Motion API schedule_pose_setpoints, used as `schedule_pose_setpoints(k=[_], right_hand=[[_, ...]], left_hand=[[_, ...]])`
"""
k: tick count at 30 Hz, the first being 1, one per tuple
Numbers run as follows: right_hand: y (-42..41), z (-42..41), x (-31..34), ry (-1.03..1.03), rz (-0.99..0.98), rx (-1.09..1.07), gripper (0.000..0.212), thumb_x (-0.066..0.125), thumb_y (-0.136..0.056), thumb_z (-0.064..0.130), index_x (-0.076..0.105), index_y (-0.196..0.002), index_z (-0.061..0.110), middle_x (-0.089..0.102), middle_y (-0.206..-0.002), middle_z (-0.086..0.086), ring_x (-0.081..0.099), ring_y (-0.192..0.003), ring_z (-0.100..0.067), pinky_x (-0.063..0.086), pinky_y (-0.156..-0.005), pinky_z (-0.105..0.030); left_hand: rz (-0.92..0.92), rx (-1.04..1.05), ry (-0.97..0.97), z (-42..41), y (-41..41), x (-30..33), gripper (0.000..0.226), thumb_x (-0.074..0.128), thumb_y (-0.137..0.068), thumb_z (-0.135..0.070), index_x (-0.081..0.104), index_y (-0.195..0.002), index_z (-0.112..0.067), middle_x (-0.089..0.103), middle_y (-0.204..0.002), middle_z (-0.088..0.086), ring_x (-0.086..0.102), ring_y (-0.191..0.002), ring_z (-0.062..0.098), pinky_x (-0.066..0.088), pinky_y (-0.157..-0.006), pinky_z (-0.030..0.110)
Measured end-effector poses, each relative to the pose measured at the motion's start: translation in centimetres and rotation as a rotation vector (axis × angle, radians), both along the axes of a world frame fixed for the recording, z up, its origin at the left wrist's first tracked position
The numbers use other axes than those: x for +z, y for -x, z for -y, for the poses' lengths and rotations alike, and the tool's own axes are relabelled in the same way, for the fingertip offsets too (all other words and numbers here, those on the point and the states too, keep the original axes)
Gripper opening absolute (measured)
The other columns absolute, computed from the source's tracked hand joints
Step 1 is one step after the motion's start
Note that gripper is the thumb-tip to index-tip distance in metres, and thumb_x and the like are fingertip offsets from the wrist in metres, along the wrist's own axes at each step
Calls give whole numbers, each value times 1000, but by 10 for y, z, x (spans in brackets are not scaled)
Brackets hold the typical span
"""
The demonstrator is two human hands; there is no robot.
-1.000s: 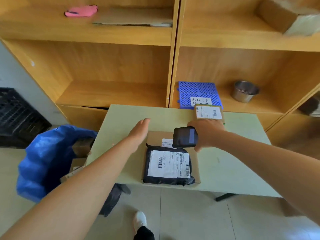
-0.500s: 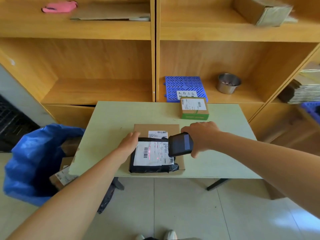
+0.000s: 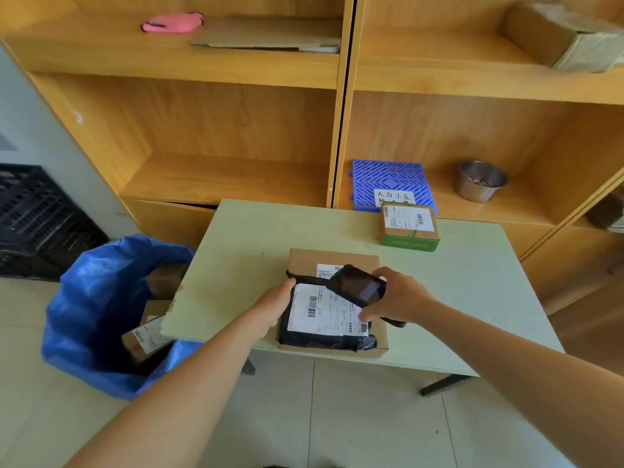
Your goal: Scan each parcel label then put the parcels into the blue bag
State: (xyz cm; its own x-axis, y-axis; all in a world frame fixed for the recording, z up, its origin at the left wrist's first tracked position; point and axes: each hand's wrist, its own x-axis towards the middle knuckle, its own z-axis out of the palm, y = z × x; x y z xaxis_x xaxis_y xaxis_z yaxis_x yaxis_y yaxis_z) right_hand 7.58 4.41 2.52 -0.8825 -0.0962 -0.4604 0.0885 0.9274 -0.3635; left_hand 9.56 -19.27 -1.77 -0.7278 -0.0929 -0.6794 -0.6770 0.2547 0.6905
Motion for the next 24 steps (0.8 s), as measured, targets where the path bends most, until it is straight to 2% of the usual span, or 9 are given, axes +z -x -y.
schedule_pose_setpoints(k=[2, 5, 7, 9, 12, 14, 18, 21, 24], right_hand=[[-3, 11, -25, 217, 38, -187, 85, 91, -66, 39, 47, -138, 29, 61, -96, 8, 63, -80, -11, 54, -65, -25], [-7, 35, -53, 425, 28, -408, 87, 94, -65, 35, 51, -139, 24, 65, -100, 5, 66, -84, -16, 58, -72, -32], [-5, 55, -59, 490, -6, -459, 84, 93, -69, 31, 50, -140, 23, 65, -103, 2, 66, -85, -16, 57, -70, -32], [2, 73, -56, 534, -33, -462, 83, 92, -70, 29, 49, -141, 25, 66, -103, 2, 66, -84, -14, 55, -66, -29], [28, 113, -47, 563, -79, -453, 84, 93, -69, 30, 50, -140, 25, 68, -107, 1, 68, -85, -15, 59, -70, -33], [50, 155, -42, 594, -96, -445, 84, 93, -68, 33, 50, -140, 26, 69, -109, 0, 70, -87, -18, 61, -72, -36], [89, 250, -38, 654, -90, -388, 82, 92, -70, 33, 49, -139, 28, 69, -105, 2, 70, -88, -20, 62, -81, -43], [111, 329, -45, 677, -51, -299, 81, 92, -72, 29, 48, -139, 26, 68, -100, 8, 69, -85, -15, 61, -76, -37], [123, 399, -51, 664, -10, -189, 81, 92, -71, 30, 49, -139, 26, 66, -100, 7, 68, -90, -17, 58, -74, -33]], left_hand=[[10, 18, -24, -2, -3, -6, 37, 35, -102, -47, 62, -87, -26, 66, -97, -2, 57, -84, 10, 47, -80, 30], [9, 16, -22, 1, -7, -10, 39, 38, -100, -49, 66, -93, -23, 70, -101, 2, 64, -95, 20, 48, -93, 36], [-10, 24, -6, 12, -6, -11, 44, 38, -99, -49, 68, -104, -17, 71, -107, 8, 65, -101, 26, 49, -93, 37], [-54, 49, 13, 26, 1, -6, 43, 38, -99, -46, 66, -102, -13, 70, -108, 12, 66, -102, 29, 50, -86, 37], [-114, 121, 40, 68, 26, 6, 36, 39, -98, -43, 60, -82, -18, 69, -102, 12, 65, -93, 29, 44, -71, 33], [-150, 173, 54, 110, 46, 13, 33, 41, -95, -43, 57, -75, -21, 68, -99, 12, 64, -92, 30, 42, -72, 33], [-134, 265, 94, 200, 73, 16, 36, 42, -94, -46, 63, -92, -17, 69, -106, 11, 64, -101, 30, 48, -91, 39], [-122, 343, 129, 276, 81, 11, 37, 43, -101, -39, 64, -113, -11, 65, -104, 8, 61, -97, 25, 46, -95, 39], [-81, 440, 153, 342, 78, 5, 32, 43, -102, -36, 64, -112, -13, 68, -109, 11, 64, -101, 26, 46, -98, 39]])
